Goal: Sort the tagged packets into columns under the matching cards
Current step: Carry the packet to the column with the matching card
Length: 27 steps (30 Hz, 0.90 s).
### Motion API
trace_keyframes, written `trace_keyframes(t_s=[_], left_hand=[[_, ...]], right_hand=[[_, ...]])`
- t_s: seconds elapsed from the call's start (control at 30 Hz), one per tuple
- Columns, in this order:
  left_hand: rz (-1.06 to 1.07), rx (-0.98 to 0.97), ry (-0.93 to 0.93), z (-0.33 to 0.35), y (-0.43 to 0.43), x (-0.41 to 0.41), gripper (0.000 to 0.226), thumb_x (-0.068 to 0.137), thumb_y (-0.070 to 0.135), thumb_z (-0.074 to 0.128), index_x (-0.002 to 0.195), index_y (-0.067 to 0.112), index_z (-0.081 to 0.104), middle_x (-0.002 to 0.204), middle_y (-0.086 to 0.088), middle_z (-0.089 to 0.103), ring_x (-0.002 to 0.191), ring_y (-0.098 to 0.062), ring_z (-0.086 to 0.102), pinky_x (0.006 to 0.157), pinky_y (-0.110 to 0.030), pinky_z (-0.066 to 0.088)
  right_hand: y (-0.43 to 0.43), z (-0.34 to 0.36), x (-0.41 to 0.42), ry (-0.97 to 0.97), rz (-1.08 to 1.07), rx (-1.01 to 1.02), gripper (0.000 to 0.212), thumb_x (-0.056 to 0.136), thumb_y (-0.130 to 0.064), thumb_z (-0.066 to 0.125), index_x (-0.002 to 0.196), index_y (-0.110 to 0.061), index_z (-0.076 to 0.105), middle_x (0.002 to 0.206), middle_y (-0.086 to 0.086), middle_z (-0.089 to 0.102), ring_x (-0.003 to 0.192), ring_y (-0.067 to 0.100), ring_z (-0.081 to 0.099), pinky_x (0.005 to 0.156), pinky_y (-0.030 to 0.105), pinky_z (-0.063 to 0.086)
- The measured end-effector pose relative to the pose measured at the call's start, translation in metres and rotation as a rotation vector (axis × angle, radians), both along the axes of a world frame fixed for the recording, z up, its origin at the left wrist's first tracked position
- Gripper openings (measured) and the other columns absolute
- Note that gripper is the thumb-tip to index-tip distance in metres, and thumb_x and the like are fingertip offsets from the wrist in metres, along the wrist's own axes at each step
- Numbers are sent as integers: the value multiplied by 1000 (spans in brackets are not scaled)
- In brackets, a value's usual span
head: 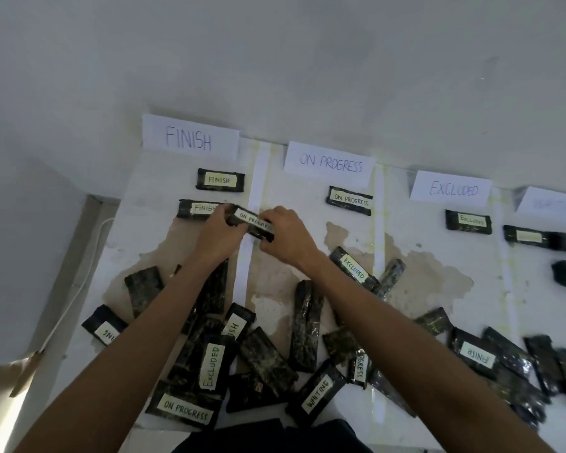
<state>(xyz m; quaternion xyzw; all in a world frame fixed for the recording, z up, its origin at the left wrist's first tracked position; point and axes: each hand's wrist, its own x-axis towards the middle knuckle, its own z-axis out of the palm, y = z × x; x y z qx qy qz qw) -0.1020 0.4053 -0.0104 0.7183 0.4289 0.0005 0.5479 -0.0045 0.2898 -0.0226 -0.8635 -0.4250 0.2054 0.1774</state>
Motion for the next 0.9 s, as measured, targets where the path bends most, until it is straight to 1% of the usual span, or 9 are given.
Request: trace_keyframes(t_s=[0.1,0.17,0.23,0.4,0.5,0.6,0.7,0.8,0.9], left_hand=[[-187,122,49,-5,-1,29,66,89,23,56,146,16,24,145,-6,38,129,-22,41,103,-38,38],[-306,192,56,-11,0,48,67,91,25,54,148,17,19,152,-7,28,138,-24,30,110,-39,31],[-418,277,81,-17,1,66,66,92,23,51,148,17,18,153,-8,24,139,-26,26,109,-40,30],[-573,474,135,-36,8,97,65,89,21,51,146,12,22,149,-11,30,130,-34,36,100,-45,41],[-608,514,154,-44,12,100,63,89,21,51,145,10,25,145,-13,35,125,-35,40,97,-46,43],[-622,586,147,-48,10,96,62,88,21,52,144,10,27,145,-13,35,125,-35,39,96,-46,43],[-618,668,133,-43,3,91,60,88,22,53,143,10,31,146,-14,34,128,-36,35,97,-47,40],[-619,672,83,-36,-10,85,57,88,23,53,141,11,36,142,-14,40,125,-35,38,98,-47,40],[-656,606,53,-32,-29,73,52,88,22,53,138,13,41,139,-11,44,123,-31,41,96,-44,42]], right_hand=[[-7,-1,43,-86,-47,-63,48,73,-15,67,119,-8,57,112,16,56,99,35,50,83,44,46],[-8,-5,68,-114,-78,-85,47,74,-10,66,120,-7,57,116,16,55,102,35,49,85,44,44],[-4,-8,88,-123,-99,-92,46,75,-8,66,120,-7,57,116,16,56,103,35,48,86,45,44],[12,-22,121,-104,-79,-117,43,77,-4,61,120,-7,57,120,14,56,105,34,48,87,46,45],[15,-32,128,-108,-40,-143,44,77,-3,61,120,-8,58,123,14,55,106,34,49,87,46,45],[10,-38,131,-112,-30,-90,45,75,-2,62,120,-6,59,124,15,56,106,36,51,87,45,46],[1,-37,128,-99,-23,-22,52,74,-2,62,125,-7,57,133,16,51,112,36,52,93,47,45],[-15,-28,124,-98,-27,10,52,76,-1,62,127,-7,56,135,16,49,115,36,51,96,48,44],[-41,-16,118,-36,-53,27,48,77,-1,62,125,-6,57,128,15,54,114,33,51,98,45,42]])
